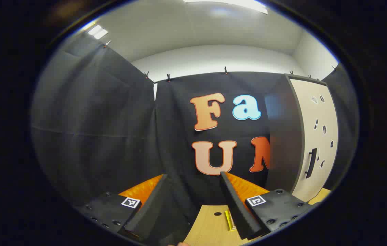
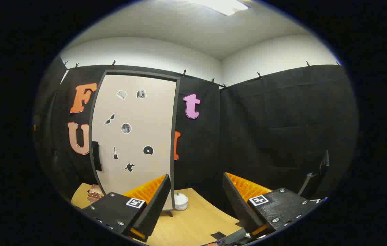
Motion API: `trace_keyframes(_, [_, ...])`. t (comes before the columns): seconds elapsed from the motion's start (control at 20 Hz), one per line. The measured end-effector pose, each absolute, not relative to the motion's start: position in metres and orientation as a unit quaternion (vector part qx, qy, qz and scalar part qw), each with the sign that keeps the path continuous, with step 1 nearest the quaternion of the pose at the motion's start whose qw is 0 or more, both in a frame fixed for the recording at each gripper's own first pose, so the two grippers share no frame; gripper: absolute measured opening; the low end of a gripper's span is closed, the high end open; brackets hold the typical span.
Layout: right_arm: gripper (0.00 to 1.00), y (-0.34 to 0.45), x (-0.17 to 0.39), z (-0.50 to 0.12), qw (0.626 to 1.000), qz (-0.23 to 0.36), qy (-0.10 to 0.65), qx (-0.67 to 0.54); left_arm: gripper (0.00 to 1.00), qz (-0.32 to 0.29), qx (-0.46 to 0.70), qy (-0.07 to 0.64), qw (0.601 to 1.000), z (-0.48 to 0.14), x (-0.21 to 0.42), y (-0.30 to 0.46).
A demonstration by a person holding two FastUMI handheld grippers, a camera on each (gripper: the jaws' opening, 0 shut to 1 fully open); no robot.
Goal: Open the cabinet door with the right hand, grasp the bottle in the cabinet with the left hand and place it on the coaster, then close the cabinet door with the right hand.
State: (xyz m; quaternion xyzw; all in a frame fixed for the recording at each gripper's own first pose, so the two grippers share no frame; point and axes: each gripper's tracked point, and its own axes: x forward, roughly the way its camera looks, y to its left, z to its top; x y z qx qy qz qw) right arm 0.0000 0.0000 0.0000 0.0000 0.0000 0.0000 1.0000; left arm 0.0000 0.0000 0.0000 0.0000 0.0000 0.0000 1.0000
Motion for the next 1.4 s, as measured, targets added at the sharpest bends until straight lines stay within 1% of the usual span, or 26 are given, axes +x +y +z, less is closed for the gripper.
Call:
trace_keyframes(0.2, [0.95,-0.007,-0.007,0.002,1.000,-0.011,-0.001,-0.001,0.96,0.022,0.027,-0.030,0.999,0.031,0.001,0.015])
trace_keyframes(0.45, [0.95,-0.014,-0.013,0.001,1.000,-0.021,-0.003,0.002,0.97,-0.018,0.040,-0.038,0.998,0.038,0.002,-0.019])
trace_keyframes(0.6, [0.95,-0.023,-0.017,-0.006,0.999,-0.035,-0.001,-0.003,0.96,-0.022,0.044,-0.043,0.998,0.041,0.007,-0.029])
trace_keyframes(0.65, [0.95,-0.026,-0.016,-0.008,0.999,-0.039,0.000,-0.002,0.97,-0.023,0.044,-0.041,0.998,0.039,0.010,-0.033])
trace_keyframes(0.7, [0.95,-0.031,-0.015,-0.010,0.999,-0.043,0.000,0.000,0.96,-0.026,0.043,-0.039,0.998,0.038,0.013,-0.040])
trace_keyframes(0.95, [0.95,-0.051,-0.014,-0.024,0.998,-0.058,0.008,0.011,0.96,-0.059,0.044,-0.031,0.997,0.035,0.025,-0.083])
trace_keyframes(1.1, [0.95,-0.071,-0.013,-0.024,0.997,-0.077,0.009,0.003,0.97,-0.073,0.038,-0.029,0.996,0.035,0.034,-0.106])
trace_keyframes(1.4, [0.95,-0.089,-0.014,-0.015,0.997,-0.081,0.014,-0.003,0.96,-0.086,0.017,-0.029,0.996,0.040,0.038,-0.133])
